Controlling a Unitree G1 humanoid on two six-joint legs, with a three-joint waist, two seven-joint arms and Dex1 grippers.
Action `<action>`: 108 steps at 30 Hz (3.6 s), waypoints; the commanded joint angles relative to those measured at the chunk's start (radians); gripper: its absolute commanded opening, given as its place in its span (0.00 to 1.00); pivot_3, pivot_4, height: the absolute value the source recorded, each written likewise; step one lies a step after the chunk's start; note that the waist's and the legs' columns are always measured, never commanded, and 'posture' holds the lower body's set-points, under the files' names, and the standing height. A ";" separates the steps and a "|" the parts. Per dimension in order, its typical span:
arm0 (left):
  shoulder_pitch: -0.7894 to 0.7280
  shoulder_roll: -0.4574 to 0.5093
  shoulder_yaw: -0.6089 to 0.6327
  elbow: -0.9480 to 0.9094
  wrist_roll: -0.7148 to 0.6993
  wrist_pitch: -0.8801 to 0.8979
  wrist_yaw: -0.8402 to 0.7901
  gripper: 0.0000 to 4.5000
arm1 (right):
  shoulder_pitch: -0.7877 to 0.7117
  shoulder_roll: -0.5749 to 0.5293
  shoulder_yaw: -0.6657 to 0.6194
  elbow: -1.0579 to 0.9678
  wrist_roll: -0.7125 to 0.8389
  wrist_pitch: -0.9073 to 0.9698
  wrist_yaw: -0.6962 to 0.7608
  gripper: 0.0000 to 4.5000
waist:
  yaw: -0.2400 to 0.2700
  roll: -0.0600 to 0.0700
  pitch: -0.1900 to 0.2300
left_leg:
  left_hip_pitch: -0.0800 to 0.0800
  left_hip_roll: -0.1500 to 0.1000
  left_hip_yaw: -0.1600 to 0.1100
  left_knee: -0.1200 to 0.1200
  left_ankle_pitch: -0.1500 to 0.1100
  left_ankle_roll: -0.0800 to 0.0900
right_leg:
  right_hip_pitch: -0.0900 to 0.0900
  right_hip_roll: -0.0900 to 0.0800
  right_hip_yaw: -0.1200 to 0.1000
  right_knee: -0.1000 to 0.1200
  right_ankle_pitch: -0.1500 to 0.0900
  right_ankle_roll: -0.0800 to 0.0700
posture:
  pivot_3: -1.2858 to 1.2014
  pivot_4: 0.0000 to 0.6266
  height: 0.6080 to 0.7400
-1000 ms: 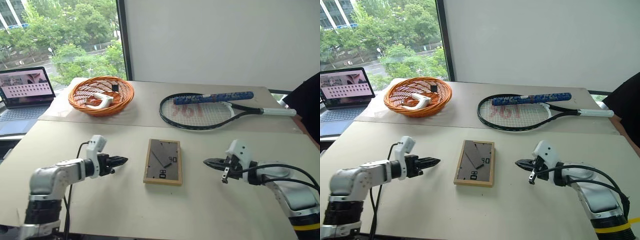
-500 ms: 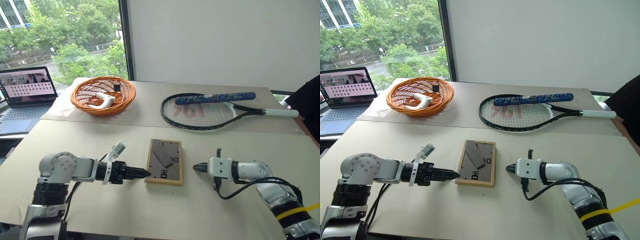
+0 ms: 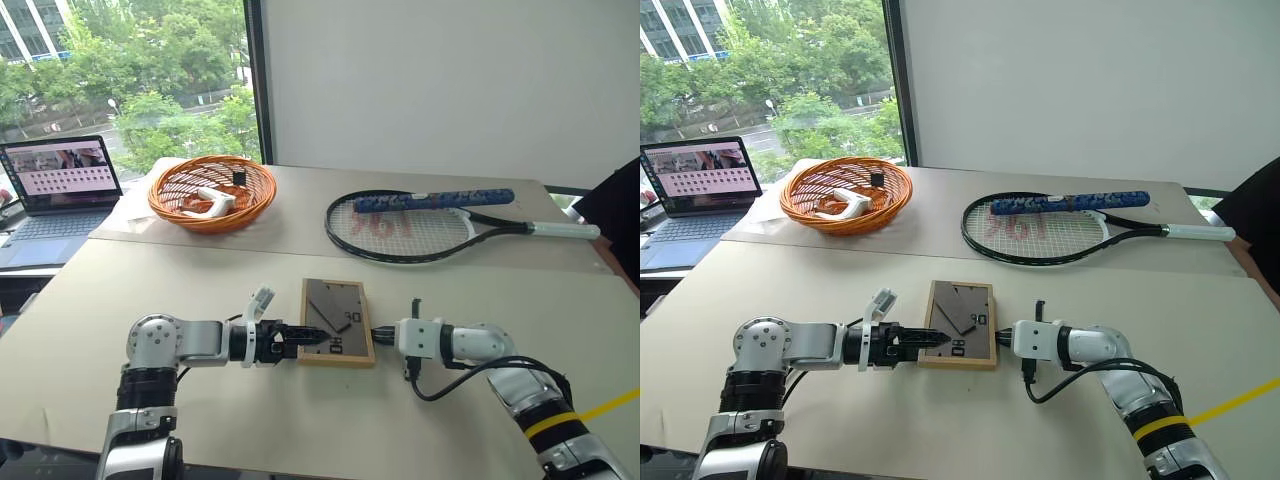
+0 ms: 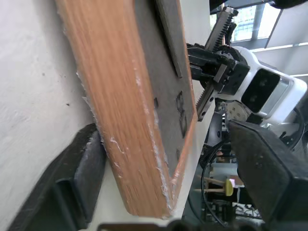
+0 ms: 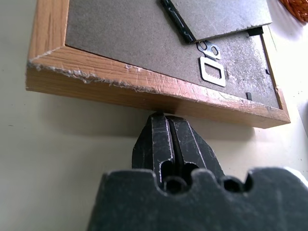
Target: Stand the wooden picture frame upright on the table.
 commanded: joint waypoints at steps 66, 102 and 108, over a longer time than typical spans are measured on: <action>-0.158 0.362 -0.214 0.101 -0.082 0.006 -0.613 0.25 | 0.002 -0.185 -0.294 -0.240 0.096 0.027 -0.107 0.99 | 0.007 0.000 0.002 | -0.029 0.000 -0.001 0.002 0.001 -0.002 | -0.031 0.000 -0.001 0.005 0.000 -0.001 | 0.52 0.24 0.67; 0.138 0.490 -0.032 -0.168 0.362 -0.652 -0.913 1.00 | -0.058 0.062 -0.071 -0.144 0.230 0.031 -0.246 0.28 | -0.004 0.000 0.003 | -0.024 0.000 -0.001 0.001 0.007 -0.005 | -0.030 0.000 0.000 0.016 0.001 -0.003 | 0.52 0.24 0.67; 0.219 0.373 0.026 -0.314 0.476 -0.936 -0.845 1.00 | -0.121 0.140 -0.151 -0.164 0.618 0.674 -0.113 0.28 | 0.011 0.000 0.003 | -0.025 0.000 -0.001 0.002 0.007 -0.005 | -0.030 0.000 -0.001 0.016 0.001 -0.003 | 0.52 0.24 0.67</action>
